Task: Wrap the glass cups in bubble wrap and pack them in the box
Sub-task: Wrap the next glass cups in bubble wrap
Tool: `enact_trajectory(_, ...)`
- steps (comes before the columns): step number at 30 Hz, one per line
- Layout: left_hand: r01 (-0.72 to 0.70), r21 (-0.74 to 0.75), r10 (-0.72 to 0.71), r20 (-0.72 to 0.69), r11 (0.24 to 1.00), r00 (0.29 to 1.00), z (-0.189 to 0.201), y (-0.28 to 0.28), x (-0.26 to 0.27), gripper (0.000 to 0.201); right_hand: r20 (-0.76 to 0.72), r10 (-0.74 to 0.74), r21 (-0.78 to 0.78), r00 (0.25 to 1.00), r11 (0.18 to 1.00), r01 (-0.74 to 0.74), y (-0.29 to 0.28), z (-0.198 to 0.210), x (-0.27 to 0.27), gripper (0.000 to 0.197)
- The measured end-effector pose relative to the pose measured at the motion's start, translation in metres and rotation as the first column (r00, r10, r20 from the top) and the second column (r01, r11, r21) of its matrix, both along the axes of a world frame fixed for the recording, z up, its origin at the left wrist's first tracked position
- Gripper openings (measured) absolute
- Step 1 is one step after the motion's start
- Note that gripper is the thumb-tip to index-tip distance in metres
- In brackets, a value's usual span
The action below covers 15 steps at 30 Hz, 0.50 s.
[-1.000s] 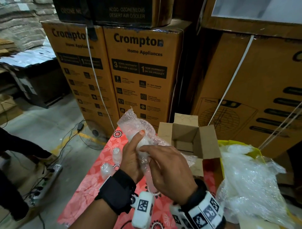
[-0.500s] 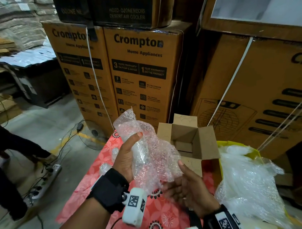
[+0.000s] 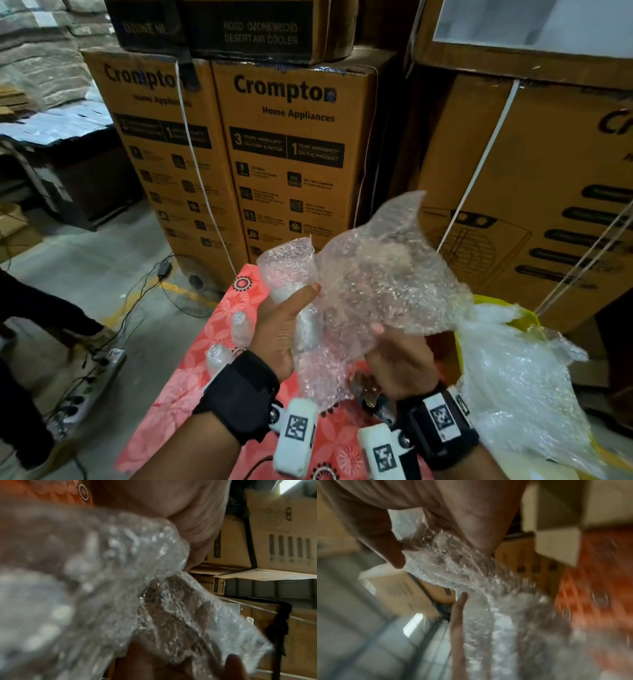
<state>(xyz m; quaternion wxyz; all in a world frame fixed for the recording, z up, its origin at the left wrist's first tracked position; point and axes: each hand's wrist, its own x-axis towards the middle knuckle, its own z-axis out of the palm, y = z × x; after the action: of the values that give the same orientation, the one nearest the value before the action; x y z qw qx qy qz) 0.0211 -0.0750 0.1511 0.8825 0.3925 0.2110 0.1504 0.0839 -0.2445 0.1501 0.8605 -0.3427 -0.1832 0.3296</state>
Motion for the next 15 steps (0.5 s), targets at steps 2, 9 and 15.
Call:
enact_trajectory(2, -0.032, 0.025, 0.032, -0.029, 0.999, 0.999, 0.0, -0.004, 0.004, 0.047, 0.182, 0.044, -0.139, 0.982, 0.99, -0.018, 0.004, -0.004, 0.001, 0.035)
enact_trajectory(9, -0.11, 0.029, 0.112, -0.088, 0.994, 0.99, -0.005, -0.007, 0.009, 0.048, 0.325, -0.064, -0.231, 0.944, 0.962, 0.145, 0.02, -0.016, -0.007, 0.049)
enact_trajectory(15, -0.039, -0.116, 0.039, 0.0, 0.992, 0.999, -0.002, -0.003, 0.01, 0.043, 0.439, 0.012, -0.291, 0.898, 0.948, 0.129, 0.031, -0.01, -0.017, 0.055)
